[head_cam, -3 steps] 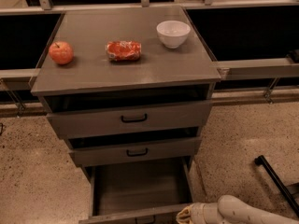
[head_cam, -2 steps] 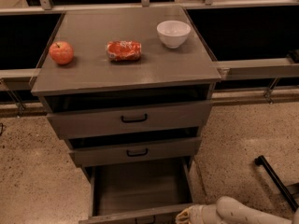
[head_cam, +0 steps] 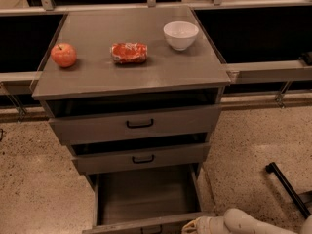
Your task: Close bottom drawer
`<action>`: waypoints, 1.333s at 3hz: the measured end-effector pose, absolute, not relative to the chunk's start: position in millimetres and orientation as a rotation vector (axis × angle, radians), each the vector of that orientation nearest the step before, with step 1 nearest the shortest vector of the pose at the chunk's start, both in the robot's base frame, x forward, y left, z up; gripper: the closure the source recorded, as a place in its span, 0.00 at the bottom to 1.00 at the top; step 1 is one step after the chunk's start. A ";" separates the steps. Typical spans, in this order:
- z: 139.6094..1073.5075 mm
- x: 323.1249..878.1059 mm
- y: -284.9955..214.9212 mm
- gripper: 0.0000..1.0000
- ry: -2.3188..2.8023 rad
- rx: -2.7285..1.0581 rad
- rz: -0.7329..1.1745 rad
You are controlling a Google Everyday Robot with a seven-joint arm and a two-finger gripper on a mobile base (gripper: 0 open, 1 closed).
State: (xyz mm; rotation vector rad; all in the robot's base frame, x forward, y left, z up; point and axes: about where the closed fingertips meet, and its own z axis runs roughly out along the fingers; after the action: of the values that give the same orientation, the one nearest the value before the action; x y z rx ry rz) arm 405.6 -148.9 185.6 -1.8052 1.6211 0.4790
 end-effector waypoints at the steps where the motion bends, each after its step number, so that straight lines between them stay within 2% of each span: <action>1: 175.7 410.0 -133.9 1.00 1.590 -1.835 0.466; 2: 167.2 413.8 -127.5 1.00 1.588 -1.837 0.475; 4: 143.4 445.9 -116.7 1.00 1.648 -1.765 0.325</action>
Offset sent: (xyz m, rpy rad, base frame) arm 0.0070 0.0181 -0.0042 -0.0266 -0.0327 0.0413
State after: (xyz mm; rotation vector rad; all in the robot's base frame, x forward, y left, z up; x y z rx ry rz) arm 445.9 -116.7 143.4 -1.7653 1.6477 0.3253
